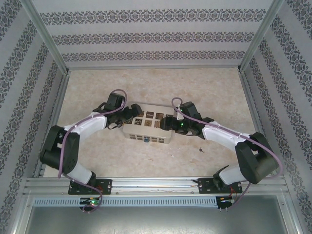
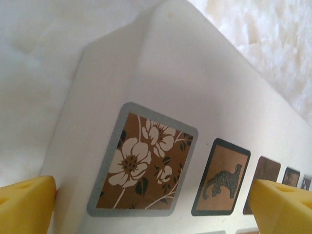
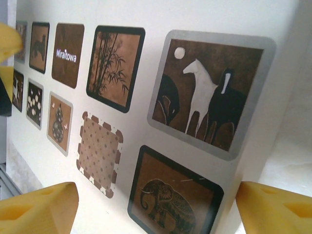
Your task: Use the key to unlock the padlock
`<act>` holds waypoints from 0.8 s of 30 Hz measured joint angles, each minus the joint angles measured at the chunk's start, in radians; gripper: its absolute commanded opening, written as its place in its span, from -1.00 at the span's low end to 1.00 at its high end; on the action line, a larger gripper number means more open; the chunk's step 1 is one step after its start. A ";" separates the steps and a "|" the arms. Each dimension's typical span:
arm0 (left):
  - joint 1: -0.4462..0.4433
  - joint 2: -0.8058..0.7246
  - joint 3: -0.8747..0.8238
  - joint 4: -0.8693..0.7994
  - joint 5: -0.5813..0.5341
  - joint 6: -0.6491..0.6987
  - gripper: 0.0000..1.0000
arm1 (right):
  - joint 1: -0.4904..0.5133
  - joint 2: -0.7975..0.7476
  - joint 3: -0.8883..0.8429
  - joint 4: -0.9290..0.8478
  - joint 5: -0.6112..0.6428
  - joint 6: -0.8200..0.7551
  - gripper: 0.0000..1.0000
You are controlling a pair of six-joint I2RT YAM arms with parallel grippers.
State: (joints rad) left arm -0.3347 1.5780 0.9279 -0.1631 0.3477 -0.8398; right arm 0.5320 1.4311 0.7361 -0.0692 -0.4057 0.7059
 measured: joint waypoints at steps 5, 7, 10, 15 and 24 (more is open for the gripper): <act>0.000 0.100 0.100 0.012 -0.001 0.040 0.99 | 0.000 0.000 0.000 -0.003 0.035 0.007 0.67; 0.000 0.130 0.134 0.014 0.003 0.056 0.99 | 0.000 -0.003 0.000 -0.003 0.051 0.009 0.66; 0.000 0.164 0.171 0.015 0.011 0.075 0.99 | 0.000 -0.005 0.000 -0.003 0.071 0.016 0.69; 0.001 0.212 0.226 0.019 0.039 0.086 0.99 | 0.000 -0.018 0.000 -0.015 0.113 0.023 0.79; 0.017 0.206 0.243 0.022 0.090 0.104 0.99 | 0.000 -0.134 0.000 -0.131 0.228 0.022 0.97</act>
State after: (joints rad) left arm -0.3176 1.7840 1.1706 -0.1413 0.4377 -0.7361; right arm 0.5320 1.2968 0.7357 -0.2005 -0.1780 0.7277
